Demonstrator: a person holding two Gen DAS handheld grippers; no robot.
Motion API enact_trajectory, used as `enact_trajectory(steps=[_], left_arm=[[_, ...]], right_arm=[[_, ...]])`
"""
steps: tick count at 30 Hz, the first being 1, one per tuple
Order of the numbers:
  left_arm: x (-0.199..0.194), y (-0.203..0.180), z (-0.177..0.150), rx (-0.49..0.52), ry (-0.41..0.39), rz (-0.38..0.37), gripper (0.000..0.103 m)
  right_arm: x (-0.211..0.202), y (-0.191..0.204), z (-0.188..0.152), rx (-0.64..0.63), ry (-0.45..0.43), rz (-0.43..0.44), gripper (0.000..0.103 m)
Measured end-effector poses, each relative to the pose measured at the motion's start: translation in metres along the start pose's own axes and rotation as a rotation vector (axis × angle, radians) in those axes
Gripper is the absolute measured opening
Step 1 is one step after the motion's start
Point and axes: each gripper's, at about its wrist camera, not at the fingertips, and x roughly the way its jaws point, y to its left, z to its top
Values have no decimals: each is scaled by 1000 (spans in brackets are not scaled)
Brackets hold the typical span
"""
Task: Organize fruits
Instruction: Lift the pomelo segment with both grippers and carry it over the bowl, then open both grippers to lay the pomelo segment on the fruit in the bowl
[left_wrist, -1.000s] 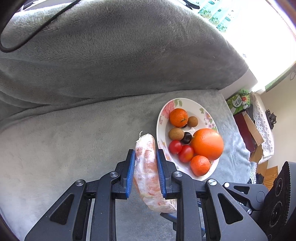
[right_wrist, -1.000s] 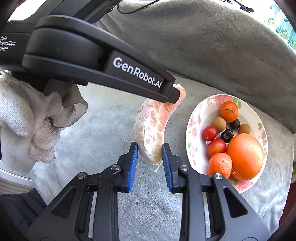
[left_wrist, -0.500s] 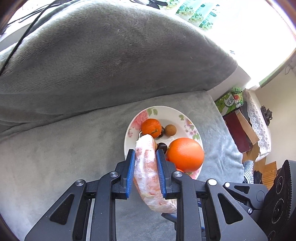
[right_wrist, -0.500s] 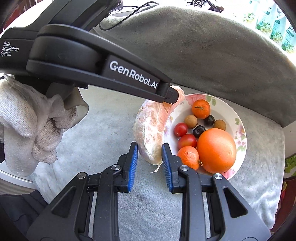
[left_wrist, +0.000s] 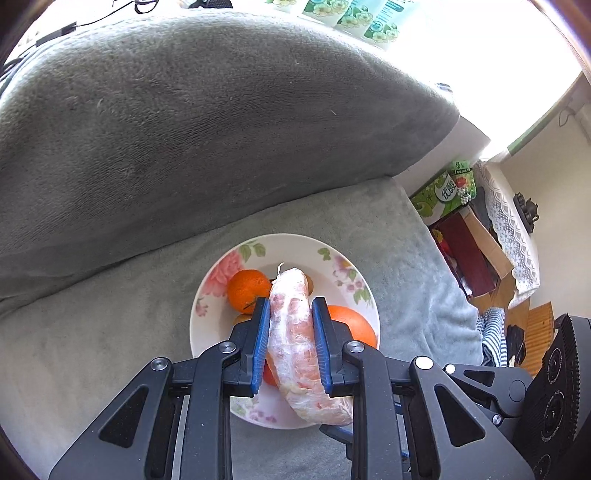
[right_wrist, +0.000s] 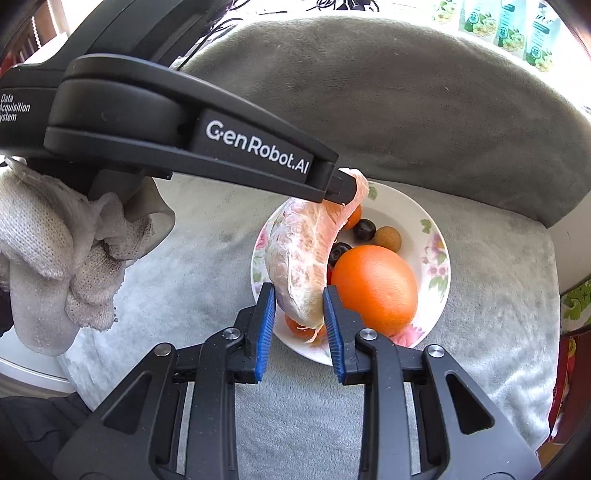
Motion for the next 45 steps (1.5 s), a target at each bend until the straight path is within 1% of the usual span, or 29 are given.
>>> enact_trajectory(steps=[6, 18, 29, 34, 35, 37, 38, 40, 43, 44, 45], left_arm=[[8, -6, 6, 19, 12, 5, 21], [15, -5, 12, 15, 24, 5, 21], [18, -4, 11, 13, 36, 12, 21], [19, -5, 12, 11, 35, 18, 21], [18, -5, 13, 12, 33, 17, 21], [17, -5, 13, 14, 28, 19, 21], [16, -6, 14, 17, 27, 24, 21], [15, -6, 14, 16, 23, 32, 22], [13, -6, 13, 19, 19, 37, 23], [13, -6, 13, 20, 19, 40, 24], [12, -6, 12, 20, 18, 42, 28]], right_arm=[[0, -14, 1, 33, 4, 11, 27], [4, -27, 6, 51, 12, 21, 27], [10, -29, 8, 54, 31, 24, 28], [10, -28, 9, 54, 21, 21, 28], [9, -28, 9, 53, 15, 18, 33], [7, -27, 10, 49, 13, 16, 35], [6, -27, 10, 46, 15, 26, 39], [5, -25, 9, 40, 10, 11, 43], [5, -24, 7, 43, 14, 11, 44], [6, -24, 7, 43, 17, 9, 44], [6, -24, 6, 43, 19, 6, 44]])
